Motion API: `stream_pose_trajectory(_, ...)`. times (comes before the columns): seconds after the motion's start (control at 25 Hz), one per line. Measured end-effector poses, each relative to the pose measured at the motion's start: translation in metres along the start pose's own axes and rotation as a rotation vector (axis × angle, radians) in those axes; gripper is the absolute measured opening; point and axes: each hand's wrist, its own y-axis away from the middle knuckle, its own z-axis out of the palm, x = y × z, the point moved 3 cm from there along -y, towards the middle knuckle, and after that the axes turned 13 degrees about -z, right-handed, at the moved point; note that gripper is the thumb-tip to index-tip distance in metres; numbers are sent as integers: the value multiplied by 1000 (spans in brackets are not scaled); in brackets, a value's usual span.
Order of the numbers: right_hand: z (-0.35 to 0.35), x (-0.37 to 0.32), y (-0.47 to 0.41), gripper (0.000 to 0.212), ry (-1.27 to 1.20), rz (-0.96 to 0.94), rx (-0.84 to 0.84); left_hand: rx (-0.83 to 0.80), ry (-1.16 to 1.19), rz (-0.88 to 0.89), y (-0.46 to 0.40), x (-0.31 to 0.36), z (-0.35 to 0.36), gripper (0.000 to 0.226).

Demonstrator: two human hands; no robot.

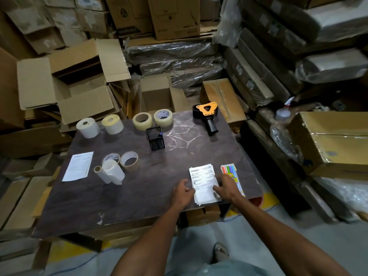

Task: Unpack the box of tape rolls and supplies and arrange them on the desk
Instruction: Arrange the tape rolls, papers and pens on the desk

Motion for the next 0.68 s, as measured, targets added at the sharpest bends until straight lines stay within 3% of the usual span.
stream_pose_trajectory(0.12,25,23,-6,57,-45,5,50,23,-1,7,-2,7,12,54)
stream_pose_trajectory(0.32,23,-10,16,67,-88,2,99,78,-111,4,-11,6,27,48)
stream_pose_trajectory(0.68,14,-6,8,62,-232,83,165,118,-197,47,-15,6,36,48)
